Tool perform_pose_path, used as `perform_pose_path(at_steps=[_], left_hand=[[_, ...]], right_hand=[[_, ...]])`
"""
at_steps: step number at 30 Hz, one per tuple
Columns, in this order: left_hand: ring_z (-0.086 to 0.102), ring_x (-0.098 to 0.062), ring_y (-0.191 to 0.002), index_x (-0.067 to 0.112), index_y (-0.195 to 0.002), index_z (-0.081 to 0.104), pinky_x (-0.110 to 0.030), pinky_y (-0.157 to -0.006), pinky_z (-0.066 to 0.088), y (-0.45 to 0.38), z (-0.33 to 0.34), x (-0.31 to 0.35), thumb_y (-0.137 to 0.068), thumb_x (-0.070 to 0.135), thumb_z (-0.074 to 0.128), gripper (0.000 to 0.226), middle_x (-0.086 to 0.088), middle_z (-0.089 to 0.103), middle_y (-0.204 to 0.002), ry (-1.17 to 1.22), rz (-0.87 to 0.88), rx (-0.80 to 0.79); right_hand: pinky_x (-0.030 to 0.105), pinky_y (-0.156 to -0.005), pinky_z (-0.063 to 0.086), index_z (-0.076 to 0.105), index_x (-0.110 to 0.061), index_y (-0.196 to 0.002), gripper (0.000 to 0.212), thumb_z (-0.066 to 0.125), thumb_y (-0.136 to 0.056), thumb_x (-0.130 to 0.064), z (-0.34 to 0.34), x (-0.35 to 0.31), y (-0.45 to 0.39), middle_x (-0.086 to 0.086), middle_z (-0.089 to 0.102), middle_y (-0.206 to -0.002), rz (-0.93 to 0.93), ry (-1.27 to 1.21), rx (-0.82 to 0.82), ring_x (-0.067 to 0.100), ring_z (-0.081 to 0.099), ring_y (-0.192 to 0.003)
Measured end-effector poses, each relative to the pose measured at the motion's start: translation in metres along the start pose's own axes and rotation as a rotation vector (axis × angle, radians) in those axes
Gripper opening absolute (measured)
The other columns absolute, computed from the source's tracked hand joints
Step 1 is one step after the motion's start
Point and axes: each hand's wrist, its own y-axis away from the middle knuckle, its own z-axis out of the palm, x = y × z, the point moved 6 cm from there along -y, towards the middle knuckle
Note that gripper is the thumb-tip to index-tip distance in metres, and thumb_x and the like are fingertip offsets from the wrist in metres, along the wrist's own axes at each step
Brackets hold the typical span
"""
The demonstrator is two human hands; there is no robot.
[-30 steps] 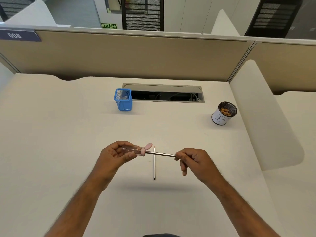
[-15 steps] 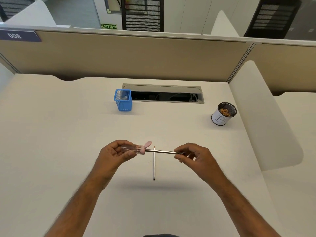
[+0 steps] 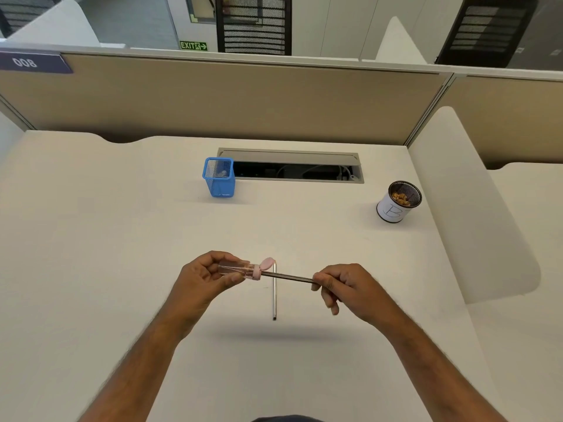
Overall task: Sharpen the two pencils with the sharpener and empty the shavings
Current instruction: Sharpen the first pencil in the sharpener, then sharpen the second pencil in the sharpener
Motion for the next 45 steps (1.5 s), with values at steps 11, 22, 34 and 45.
perform_pose_path(at_steps=[11, 22, 34, 45], left_hand=[[0.082, -0.025, -0.119, 0.023, -0.111, 0.080, -0.023, -0.095, 0.064, 0.000, -0.010, 0.000, -0.076, 0.031, 0.099, 0.040, -0.012, 0.085, -0.126, 0.066, -0.009, -0.005], [0.080, -0.034, -0.122, 0.025, -0.108, 0.079, -0.036, -0.108, 0.063, 0.006, -0.012, -0.010, -0.062, 0.044, 0.109, 0.059, -0.019, 0.083, -0.127, 0.225, -0.003, 0.080], [0.080, -0.026, -0.122, 0.025, -0.103, 0.081, -0.039, -0.106, 0.057, 0.010, -0.013, -0.024, -0.073, 0.027, 0.099, 0.035, -0.013, 0.085, -0.125, 0.156, -0.019, 0.123], [0.080, -0.027, -0.122, 0.023, -0.101, 0.079, -0.039, -0.105, 0.056, 0.019, -0.016, -0.033, -0.073, 0.024, 0.097, 0.033, -0.013, 0.085, -0.124, 0.127, -0.040, 0.134]], right_hand=[[0.017, -0.051, 0.039, 0.071, -0.019, -0.085, 0.041, 0.048, -0.114, -0.035, 0.001, 0.015, 0.006, 0.006, 0.071, -0.059, 0.146, -0.059, -0.181, 0.016, 0.060, -0.047], [0.019, -0.050, 0.036, 0.052, -0.031, -0.094, 0.023, 0.044, -0.114, -0.038, 0.016, 0.053, 0.018, 0.006, 0.077, -0.076, 0.182, -0.007, -0.128, 0.021, 0.061, -0.053], [0.032, -0.056, 0.047, 0.042, -0.020, -0.097, 0.022, 0.047, -0.111, -0.037, 0.042, 0.101, 0.003, 0.015, 0.075, -0.073, 0.314, 0.295, 0.111, 0.017, 0.052, -0.047], [0.039, -0.066, 0.040, 0.032, -0.014, -0.103, 0.022, 0.039, -0.114, -0.032, 0.057, 0.110, -0.023, 0.021, 0.073, -0.103, 0.375, 0.628, 0.140, 0.044, 0.071, -0.094]])
